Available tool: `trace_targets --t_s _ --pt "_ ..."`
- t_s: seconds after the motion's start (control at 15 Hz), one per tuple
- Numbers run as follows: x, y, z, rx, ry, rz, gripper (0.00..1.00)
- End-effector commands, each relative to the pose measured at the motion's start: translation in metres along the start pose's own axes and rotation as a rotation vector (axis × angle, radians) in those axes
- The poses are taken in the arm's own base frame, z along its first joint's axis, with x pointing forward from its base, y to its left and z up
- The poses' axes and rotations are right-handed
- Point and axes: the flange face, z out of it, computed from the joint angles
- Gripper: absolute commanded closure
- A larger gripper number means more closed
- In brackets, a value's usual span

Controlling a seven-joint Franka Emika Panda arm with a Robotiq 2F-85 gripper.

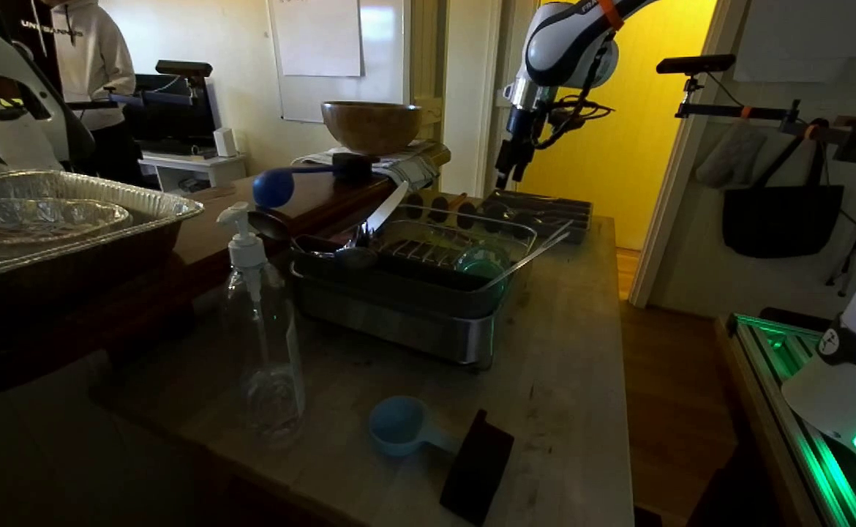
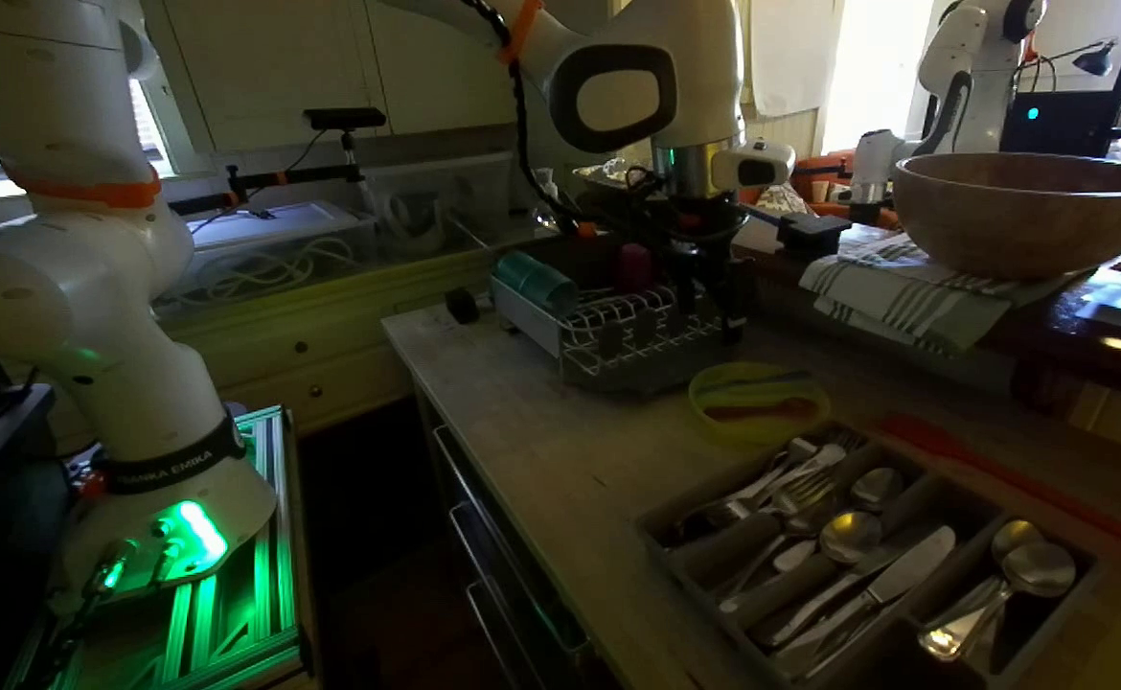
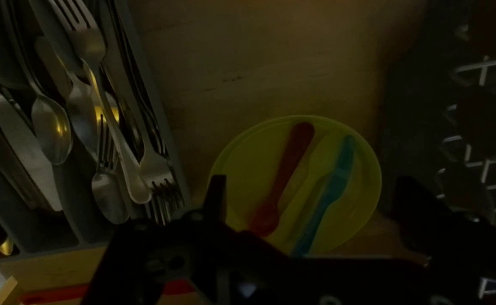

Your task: Put the spoons on the plate

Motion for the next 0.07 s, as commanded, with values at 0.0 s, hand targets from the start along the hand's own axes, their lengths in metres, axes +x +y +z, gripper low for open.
trace_targets --t_s 0.0 --pt "-0.0014 -0.0005 -0.0013 0.001 -0.001 -0.001 0.0"
